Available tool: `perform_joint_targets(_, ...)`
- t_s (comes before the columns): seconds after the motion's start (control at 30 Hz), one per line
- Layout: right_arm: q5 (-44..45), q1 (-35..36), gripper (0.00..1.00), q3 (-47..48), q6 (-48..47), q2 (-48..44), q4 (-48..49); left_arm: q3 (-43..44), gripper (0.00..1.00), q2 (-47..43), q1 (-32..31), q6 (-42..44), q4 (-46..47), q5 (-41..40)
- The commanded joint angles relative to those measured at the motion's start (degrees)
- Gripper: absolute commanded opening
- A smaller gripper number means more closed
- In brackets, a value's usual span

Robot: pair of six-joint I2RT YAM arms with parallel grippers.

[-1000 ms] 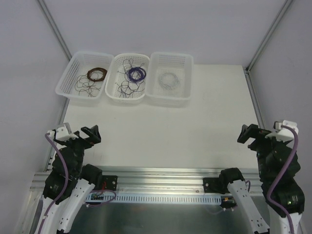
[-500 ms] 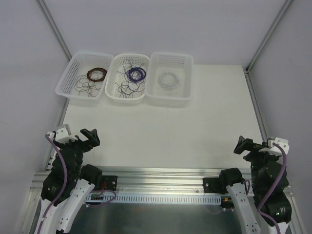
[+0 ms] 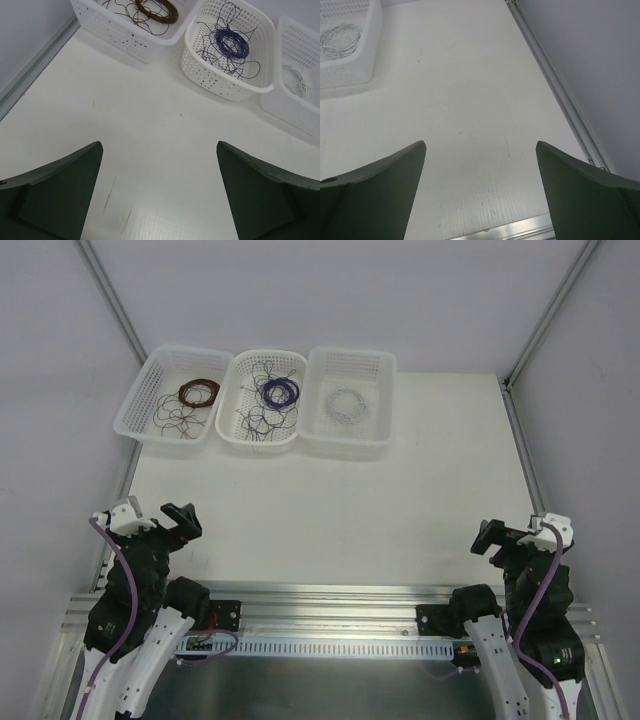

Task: Untangle the cables

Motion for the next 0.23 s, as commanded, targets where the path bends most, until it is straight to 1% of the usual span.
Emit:
perform_joint_targets(0.0,-0.4,-0.1,0.97,-0.2,0.4,-4.9,1.9,0.8,0.99,-9.6,0.6,-1.1,0.1,-2.3)
perform_joint_targets(0.2,-1.1,-0.2,0.97,-0.2,0.0,-5.0,2.1,0.8,0.99,-9.5,0.6,-1.2,0.1,-2.5)
